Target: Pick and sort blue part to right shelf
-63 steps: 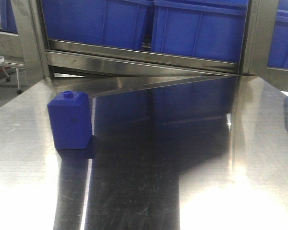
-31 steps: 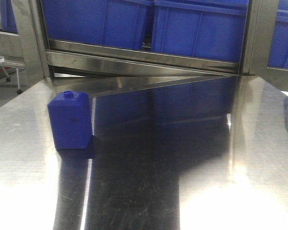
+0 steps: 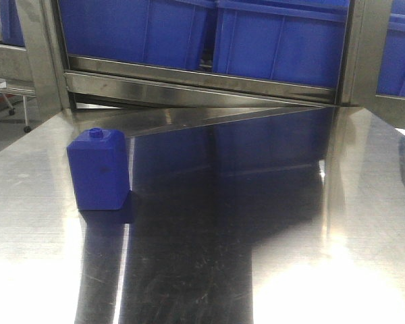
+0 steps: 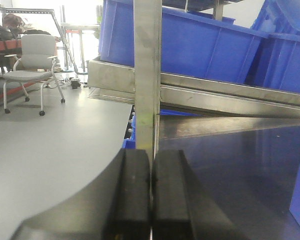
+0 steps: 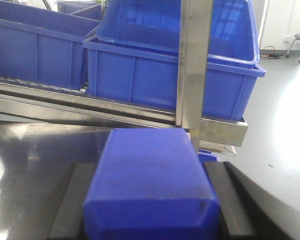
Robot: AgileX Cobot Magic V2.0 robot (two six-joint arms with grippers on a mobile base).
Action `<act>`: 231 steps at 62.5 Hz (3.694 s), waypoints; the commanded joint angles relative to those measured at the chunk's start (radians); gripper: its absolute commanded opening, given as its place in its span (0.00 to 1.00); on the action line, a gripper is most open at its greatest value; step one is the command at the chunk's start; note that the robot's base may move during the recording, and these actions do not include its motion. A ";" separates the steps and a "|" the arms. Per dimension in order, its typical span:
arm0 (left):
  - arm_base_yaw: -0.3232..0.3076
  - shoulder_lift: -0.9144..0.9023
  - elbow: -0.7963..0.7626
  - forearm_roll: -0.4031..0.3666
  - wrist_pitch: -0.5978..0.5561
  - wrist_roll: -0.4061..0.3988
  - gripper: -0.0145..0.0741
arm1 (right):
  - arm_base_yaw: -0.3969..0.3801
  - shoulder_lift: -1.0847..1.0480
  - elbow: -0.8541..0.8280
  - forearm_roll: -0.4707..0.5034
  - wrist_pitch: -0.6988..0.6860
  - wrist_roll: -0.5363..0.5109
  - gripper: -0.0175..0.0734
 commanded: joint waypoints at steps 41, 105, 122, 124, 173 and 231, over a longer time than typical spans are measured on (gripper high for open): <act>-0.005 -0.017 -0.198 -0.021 0.129 -0.023 0.30 | -0.006 0.005 -0.029 -0.011 -0.090 -0.011 0.64; -0.391 0.819 -0.650 0.126 0.247 -0.232 0.95 | -0.006 0.005 -0.029 -0.011 -0.090 -0.011 0.64; -0.500 1.093 -0.892 0.126 0.493 -0.362 0.92 | -0.006 0.005 -0.029 -0.011 -0.090 -0.011 0.64; -0.503 1.123 -0.930 0.129 0.535 -0.387 0.92 | -0.006 0.005 -0.029 -0.011 -0.090 -0.011 0.64; -0.541 1.717 -1.565 0.116 1.203 -0.624 0.92 | -0.006 0.005 -0.029 -0.011 -0.090 -0.011 0.64; -0.555 1.839 -1.565 0.052 1.221 -0.624 0.92 | -0.006 0.005 -0.029 -0.011 -0.090 -0.011 0.64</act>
